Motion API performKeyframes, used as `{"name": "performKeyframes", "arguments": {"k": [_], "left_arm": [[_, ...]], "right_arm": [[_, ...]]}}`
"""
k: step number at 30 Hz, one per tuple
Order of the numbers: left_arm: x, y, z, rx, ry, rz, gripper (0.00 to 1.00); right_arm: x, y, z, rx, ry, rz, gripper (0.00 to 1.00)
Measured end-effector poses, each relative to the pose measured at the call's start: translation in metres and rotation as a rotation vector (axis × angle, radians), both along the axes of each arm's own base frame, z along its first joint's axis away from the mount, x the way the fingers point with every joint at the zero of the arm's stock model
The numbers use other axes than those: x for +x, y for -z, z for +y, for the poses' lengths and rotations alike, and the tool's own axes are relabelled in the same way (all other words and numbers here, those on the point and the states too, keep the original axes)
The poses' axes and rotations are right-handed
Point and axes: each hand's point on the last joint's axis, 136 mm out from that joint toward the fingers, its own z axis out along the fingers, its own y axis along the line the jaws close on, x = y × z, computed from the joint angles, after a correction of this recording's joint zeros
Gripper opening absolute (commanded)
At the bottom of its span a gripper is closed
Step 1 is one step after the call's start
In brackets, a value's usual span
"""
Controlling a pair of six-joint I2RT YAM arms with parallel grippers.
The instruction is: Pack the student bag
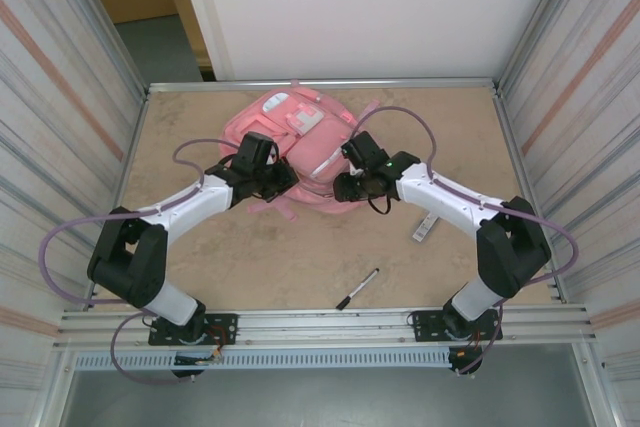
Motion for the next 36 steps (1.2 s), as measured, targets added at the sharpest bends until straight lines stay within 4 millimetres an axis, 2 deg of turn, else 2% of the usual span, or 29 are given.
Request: {"name": "performKeyframes", "arguments": {"k": [5, 9, 12, 15, 20, 25, 28, 32, 36], "left_arm": [[0.0, -0.002, -0.002, -0.035, 0.0, -0.024, 0.0], [-0.002, 0.001, -0.001, -0.055, -0.01, -0.039, 0.0], [-0.005, 0.008, 0.0, -0.072, -0.02, -0.045, 0.0], [-0.007, 0.014, 0.001, -0.091, -0.034, -0.047, 0.0], [-0.006, 0.015, 0.0, -0.126, -0.055, -0.059, 0.0], [-0.006, 0.011, -0.001, -0.144, -0.06, -0.067, 0.0], [-0.006, 0.008, -0.002, -0.15, -0.059, -0.071, 0.0], [-0.005, 0.005, -0.003, -0.161, -0.062, -0.073, 0.0], [-0.006, 0.004, -0.004, -0.168, -0.062, -0.073, 0.0]], "right_arm": [[0.002, 0.013, 0.006, 0.041, -0.033, 0.001, 0.36], [-0.001, 0.043, 0.012, 0.038, -0.058, 0.027, 0.29], [-0.003, 0.066, 0.013, 0.041, -0.063, 0.037, 0.28], [-0.005, 0.075, 0.017, 0.072, -0.07, 0.038, 0.28], [-0.004, 0.075, 0.02, 0.121, -0.048, 0.049, 0.35], [-0.007, 0.058, 0.012, 0.28, 0.042, 0.108, 0.45], [-0.009, 0.042, 0.01, 0.351, 0.1, 0.13, 0.47], [-0.018, 0.023, 0.022, 0.407, 0.128, 0.135, 0.47], [-0.025, 0.022, 0.032, 0.393, 0.135, 0.13, 0.46]]}}
